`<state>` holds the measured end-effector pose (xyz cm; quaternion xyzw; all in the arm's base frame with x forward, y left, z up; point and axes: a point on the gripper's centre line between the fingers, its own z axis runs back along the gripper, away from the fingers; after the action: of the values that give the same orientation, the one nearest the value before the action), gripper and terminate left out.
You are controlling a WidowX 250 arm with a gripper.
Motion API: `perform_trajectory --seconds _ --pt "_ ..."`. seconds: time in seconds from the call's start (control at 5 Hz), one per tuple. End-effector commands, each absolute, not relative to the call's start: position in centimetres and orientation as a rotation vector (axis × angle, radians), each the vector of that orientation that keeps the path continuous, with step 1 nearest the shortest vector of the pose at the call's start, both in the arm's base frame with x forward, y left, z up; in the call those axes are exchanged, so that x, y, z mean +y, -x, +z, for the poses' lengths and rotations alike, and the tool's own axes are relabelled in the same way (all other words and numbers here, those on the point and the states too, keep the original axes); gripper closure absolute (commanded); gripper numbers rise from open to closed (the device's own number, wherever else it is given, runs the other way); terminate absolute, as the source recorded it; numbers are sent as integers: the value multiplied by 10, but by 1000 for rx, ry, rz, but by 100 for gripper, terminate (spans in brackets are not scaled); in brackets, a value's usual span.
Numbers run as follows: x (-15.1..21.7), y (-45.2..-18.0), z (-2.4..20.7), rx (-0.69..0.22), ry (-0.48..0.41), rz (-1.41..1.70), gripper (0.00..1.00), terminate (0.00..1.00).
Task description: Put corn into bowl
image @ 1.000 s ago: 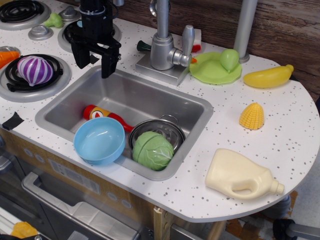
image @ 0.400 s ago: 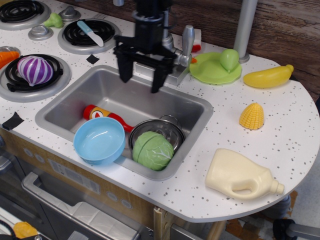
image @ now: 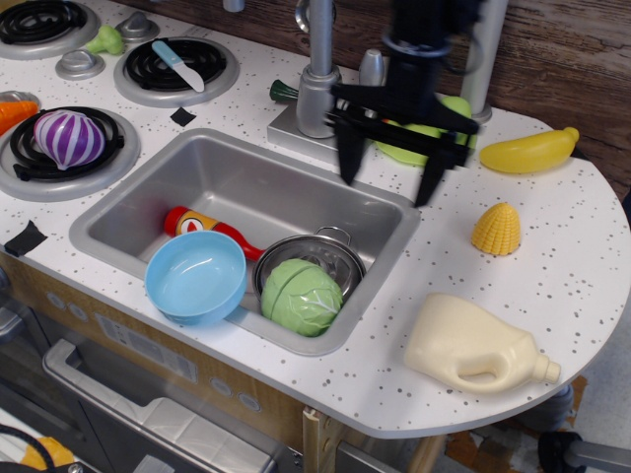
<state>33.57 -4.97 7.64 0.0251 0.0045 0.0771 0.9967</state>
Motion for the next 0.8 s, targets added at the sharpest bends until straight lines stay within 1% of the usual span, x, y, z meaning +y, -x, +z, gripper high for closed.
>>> perform_trajectory --seconds 0.0,0.2,0.4,0.6 --pt "-101 -364 88 -94 -2 150 0 0" --pt "-111 -383 83 -120 9 146 0 0" --pt "-109 -399 72 -158 28 119 0 0" --pt "-109 -410 60 -174 44 105 0 0"
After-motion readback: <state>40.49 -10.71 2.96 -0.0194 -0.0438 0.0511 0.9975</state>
